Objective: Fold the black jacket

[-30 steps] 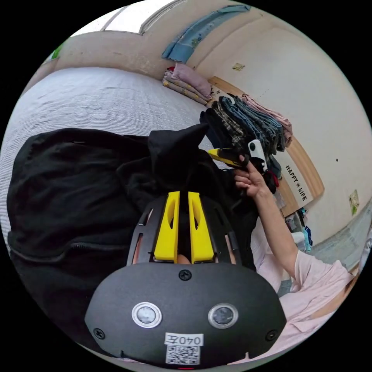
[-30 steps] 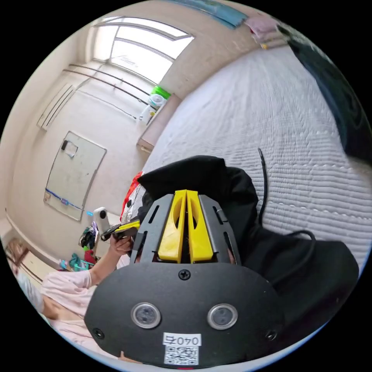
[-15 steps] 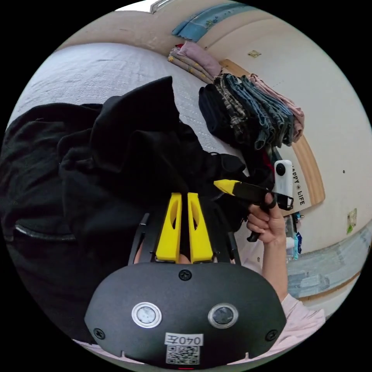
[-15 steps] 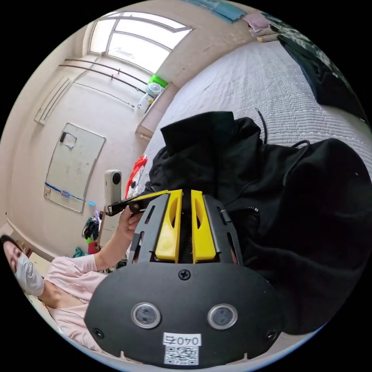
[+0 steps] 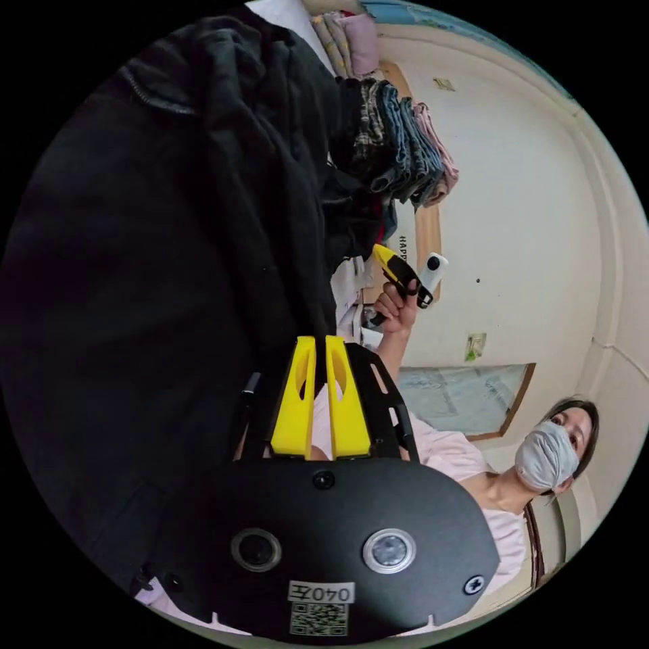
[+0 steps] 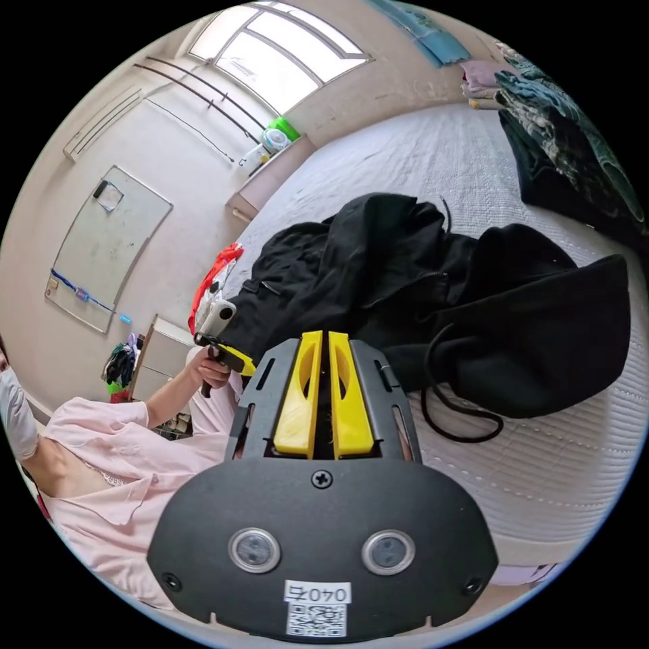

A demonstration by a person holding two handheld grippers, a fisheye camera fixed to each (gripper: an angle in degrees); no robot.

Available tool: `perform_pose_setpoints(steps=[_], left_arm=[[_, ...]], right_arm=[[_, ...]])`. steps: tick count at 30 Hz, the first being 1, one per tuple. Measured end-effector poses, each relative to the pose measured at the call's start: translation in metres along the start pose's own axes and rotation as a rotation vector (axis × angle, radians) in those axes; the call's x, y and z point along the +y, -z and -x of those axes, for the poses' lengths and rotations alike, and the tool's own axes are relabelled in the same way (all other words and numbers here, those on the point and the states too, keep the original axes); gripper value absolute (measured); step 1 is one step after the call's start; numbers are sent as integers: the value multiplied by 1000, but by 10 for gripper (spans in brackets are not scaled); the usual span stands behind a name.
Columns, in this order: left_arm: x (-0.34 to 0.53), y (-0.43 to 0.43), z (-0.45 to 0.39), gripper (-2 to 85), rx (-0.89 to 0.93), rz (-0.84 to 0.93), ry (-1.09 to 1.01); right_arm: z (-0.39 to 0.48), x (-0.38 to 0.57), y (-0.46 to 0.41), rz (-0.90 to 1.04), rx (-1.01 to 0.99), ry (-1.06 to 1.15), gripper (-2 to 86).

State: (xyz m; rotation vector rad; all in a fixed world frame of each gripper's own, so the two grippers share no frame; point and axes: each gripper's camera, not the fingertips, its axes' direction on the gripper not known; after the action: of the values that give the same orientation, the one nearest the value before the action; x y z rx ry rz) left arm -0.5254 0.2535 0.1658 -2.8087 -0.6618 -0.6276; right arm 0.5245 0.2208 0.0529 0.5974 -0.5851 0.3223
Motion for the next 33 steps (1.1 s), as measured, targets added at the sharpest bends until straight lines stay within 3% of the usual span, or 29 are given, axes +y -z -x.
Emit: perform_pose_setpoints(steps=[2,4,6,8,13,15,18,20,25,29,33], left_arm=[[11,-4,-10,-10,49,-66,-49],[20,-9,-42,-10,-46,-102,-148],[37,-27,-101,-10,-318,-118,-328],[53,-44,-128,-11,-477,-128,-395],[85,-83,-86,-3,-828,-52,-172],[110,-87,-94,-6,-969,-148,-166],[125,-118,-145,-10,-1249,-264,-381],[125,-155,-170,-10,-1342,-257,-539],[109,-260,-169,-9,-1426,-102,-797],[104,-304,-144,-9,-1431,-8,-810],[95,-301,-120,-9,-1336,47,-746]], right_arm=[[8,-2,-20,44,-12,9,1],[17,-5,-31,60,-15,22,2],[28,-9,-40,66,-9,40,2],[41,-13,-54,76,-11,68,2],[48,-24,-85,119,72,82,-3],[47,-32,-89,102,142,77,-7],[45,-64,-94,58,199,80,-9],[37,-102,-106,25,285,68,-9],[-10,-179,-166,114,410,-54,-10],[-47,-226,-219,216,267,-107,-10],[-93,-261,-201,33,215,-268,-9]])
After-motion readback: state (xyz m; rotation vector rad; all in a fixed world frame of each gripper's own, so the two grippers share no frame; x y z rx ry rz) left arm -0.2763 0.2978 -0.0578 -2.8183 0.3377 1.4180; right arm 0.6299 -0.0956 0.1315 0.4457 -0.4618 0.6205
